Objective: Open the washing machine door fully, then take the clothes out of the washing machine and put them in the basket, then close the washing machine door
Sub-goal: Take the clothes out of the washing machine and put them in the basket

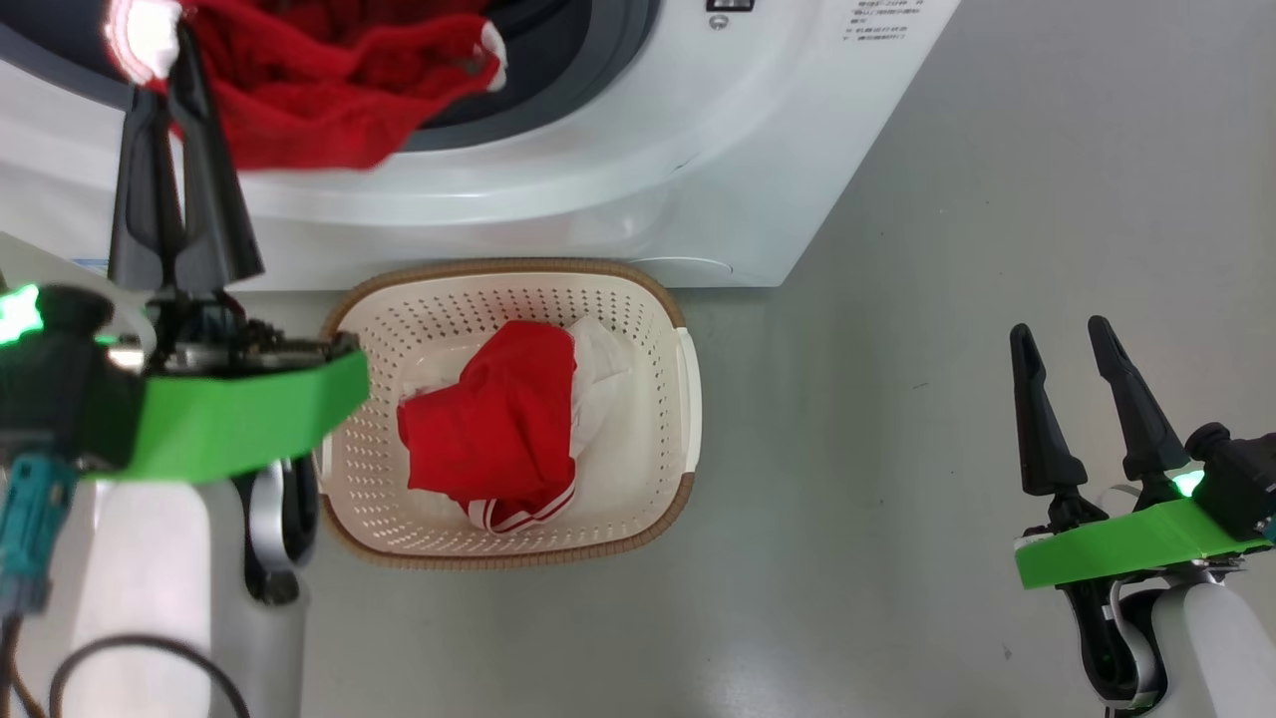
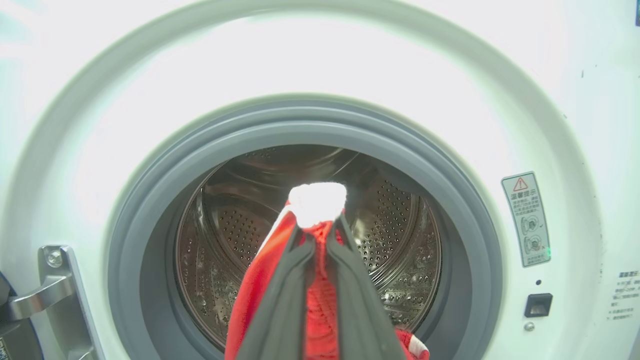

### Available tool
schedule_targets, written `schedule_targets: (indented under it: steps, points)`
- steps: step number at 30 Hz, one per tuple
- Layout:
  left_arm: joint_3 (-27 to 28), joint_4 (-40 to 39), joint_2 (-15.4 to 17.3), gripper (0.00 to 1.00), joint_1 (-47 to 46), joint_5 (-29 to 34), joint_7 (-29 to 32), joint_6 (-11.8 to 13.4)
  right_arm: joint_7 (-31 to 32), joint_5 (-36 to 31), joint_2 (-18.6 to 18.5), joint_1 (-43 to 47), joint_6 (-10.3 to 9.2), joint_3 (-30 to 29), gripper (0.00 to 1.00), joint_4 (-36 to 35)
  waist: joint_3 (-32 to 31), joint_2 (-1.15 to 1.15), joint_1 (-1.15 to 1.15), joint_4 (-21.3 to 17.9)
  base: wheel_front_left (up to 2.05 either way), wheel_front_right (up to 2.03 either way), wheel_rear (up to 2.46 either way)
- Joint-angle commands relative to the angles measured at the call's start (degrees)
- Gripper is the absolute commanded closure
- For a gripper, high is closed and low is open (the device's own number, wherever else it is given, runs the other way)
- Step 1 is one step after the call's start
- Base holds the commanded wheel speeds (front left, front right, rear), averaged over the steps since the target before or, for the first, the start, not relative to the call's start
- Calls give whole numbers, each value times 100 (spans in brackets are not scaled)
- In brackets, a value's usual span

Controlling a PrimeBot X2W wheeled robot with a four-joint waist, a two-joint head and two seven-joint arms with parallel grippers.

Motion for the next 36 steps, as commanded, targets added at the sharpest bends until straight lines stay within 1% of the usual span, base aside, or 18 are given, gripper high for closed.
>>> schedule_targets:
  steps: [1,4,7,11,12,17,21,25,32,36]
  points:
    - [86,-423,116,100,229,-45,-27,52,-37,-15,-55,96,37,126,0,-133,-5,0,0,-8,0,0,0]
    - [1,-861,112,100,435,-7,-27,94,-37,-11,-55,94,37,148,0,-128,-5,0,0,-27,0,0,0]
    - [-124,-1033,111,100,676,-36,-27,132,-37,-7,-63,100,37,142,0,-127,2,0,0,-33,0,0,0]
    - [-323,-793,110,100,917,-160,-27,131,-37,-15,-60,94,37,157,0,-137,53,0,0,-47,0,0,0]
    - [-394,-562,109,100,980,-177,-27,127,-37,-15,-57,72,37,166,0,-146,91,0,0,-59,0,0,0]
    - [-498,-3,109,100,1008,-253,-27,98,-37,-19,-41,25,37,184,0,-172,221,0,0,-93,0,0,0]
    - [-553,775,109,100,948,-416,-27,12,-37,-17,-20,-36,37,193,0,-192,375,0,0,-134,0,0,0]
    - [-599,1578,109,100,749,-338,-27,-116,-37,-9,7,-122,37,195,0,-218,588,0,0,-195,0,0,0]
    - [-532,2731,109,100,239,-263,-27,-295,-37,-12,60,-278,37,145,0,-287,977,0,0,-297,0,0,0]
    - [-532,3379,108,95,-130,-236,-27,-365,-37,-18,90,-383,37,147,0,-324,1197,0,0,-345,0,0,0]
